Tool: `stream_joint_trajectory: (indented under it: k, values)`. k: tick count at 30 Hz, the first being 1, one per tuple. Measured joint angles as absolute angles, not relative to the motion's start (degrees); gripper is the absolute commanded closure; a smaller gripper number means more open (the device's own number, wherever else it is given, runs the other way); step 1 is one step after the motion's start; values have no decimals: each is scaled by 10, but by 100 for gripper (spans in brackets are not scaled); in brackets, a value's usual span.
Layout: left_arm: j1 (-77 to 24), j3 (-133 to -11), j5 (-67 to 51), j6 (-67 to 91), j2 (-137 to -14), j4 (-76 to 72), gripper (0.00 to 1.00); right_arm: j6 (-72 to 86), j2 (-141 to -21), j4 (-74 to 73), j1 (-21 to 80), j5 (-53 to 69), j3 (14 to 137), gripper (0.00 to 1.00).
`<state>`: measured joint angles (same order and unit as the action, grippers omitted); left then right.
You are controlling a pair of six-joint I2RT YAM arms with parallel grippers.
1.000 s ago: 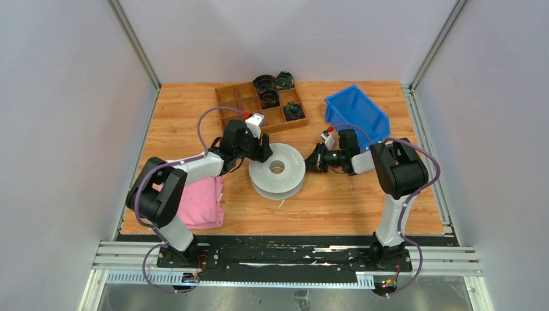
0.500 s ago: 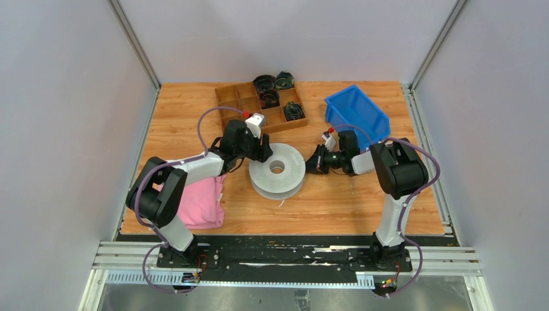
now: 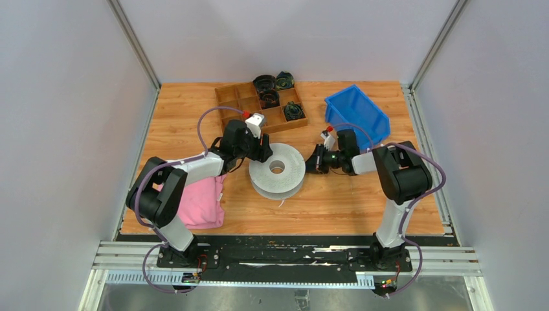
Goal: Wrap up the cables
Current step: Adjust the cable on the cable reel.
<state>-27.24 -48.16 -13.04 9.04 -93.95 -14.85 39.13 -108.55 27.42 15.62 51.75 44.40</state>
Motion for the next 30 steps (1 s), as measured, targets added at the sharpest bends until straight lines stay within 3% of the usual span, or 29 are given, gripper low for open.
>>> stream_joint_trajectory:
  k: [30]
  values:
    - [-272,-482,-131,90,-940,-149,40,347,-1068,217,188,475,471,99]
